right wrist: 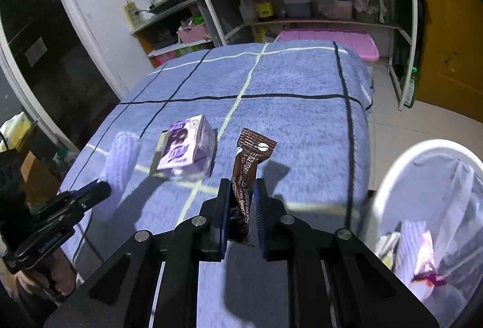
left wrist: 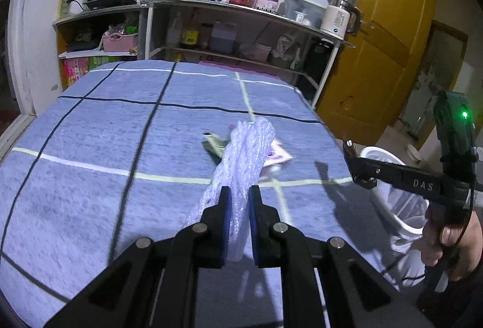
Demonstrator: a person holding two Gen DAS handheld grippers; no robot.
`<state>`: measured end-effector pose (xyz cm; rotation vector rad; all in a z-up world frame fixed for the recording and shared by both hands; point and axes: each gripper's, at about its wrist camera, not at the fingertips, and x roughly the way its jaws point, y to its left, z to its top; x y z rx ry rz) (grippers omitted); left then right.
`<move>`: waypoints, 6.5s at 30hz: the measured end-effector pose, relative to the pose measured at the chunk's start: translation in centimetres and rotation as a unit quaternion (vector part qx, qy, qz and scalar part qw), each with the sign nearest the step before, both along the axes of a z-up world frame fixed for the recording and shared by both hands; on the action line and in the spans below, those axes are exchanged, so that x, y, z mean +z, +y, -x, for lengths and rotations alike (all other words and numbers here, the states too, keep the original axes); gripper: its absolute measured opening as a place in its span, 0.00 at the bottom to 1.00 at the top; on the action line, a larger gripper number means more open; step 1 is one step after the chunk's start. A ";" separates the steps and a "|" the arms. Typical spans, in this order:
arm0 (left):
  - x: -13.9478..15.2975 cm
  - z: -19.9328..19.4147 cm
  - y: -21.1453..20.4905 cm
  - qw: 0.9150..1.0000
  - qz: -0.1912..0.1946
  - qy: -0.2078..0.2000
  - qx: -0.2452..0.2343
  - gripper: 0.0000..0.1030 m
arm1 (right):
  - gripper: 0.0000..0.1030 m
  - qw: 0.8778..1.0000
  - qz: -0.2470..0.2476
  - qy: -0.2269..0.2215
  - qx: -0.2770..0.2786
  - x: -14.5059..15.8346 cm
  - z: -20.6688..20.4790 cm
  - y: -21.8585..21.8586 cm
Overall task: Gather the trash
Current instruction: 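Carry the foam net and chocolate wrapper over the bin and open both grippers, then move both tools back toward the purple carton and green strip on the table, then grasp the purple grape-drink carton with the right gripper while the left gripper grasps the green strip wrapper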
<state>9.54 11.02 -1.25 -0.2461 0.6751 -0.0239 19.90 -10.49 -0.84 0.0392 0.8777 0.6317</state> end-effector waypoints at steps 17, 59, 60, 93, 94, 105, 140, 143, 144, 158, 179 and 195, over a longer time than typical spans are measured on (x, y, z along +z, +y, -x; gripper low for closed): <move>2.1 0.0 -8.8 0.997 0.009 -0.016 -0.080 0.12 | 0.15 0.998 -0.011 -0.023 -0.050 1.6 5.0 -8.1; 0.4 -7.1 -23.7 0.974 -0.012 0.030 -0.224 0.12 | 0.16 0.985 -0.018 0.019 -0.172 -1.9 4.0 -21.9; 0.2 -7.4 -23.9 0.974 -0.011 0.033 -0.226 0.12 | 0.16 0.984 -0.018 0.022 -0.174 -2.1 3.9 -22.1; 0.3 -7.5 -24.1 0.971 -0.002 0.026 -0.237 0.41 | 0.37 0.983 -0.007 0.030 -0.182 -2.2 3.6 -22.7; 0.4 -7.4 -23.9 0.972 -0.001 0.024 -0.236 0.41 | 0.37 0.983 -0.008 0.028 -0.181 -2.1 3.7 -22.6; 1.2 -5.4 -21.8 0.978 0.002 0.013 -0.209 0.41 | 0.37 0.988 -0.011 0.000 -0.157 -0.2 5.5 -20.8; -0.1 -1.4 -7.0 1.000 0.008 0.017 -0.004 0.51 | 0.38 1.000 -0.008 -0.010 0.011 -0.2 5.7 -7.7; -0.3 -1.5 -5.3 1.000 0.009 0.014 0.020 0.53 | 0.39 1.000 -0.007 -0.010 0.023 -0.1 5.1 -6.4; -0.3 -1.6 -4.7 0.999 0.009 0.014 0.028 0.54 | 0.41 1.000 -0.006 -0.011 0.026 0.0 5.0 -6.2; -1.0 -1.2 1.1 0.996 0.008 0.013 0.092 0.54 | 0.52 0.997 -0.008 -0.012 0.072 0.1 2.4 0.6; -2.3 -0.3 6.5 0.992 0.043 0.009 0.121 0.54 | 0.59 0.993 0.066 -0.028 0.091 -1.9 -1.7 10.6; -2.6 -1.6 5.7 0.993 0.053 0.017 0.104 0.54 | 0.54 0.994 0.071 -0.026 0.085 -2.3 -2.5 10.7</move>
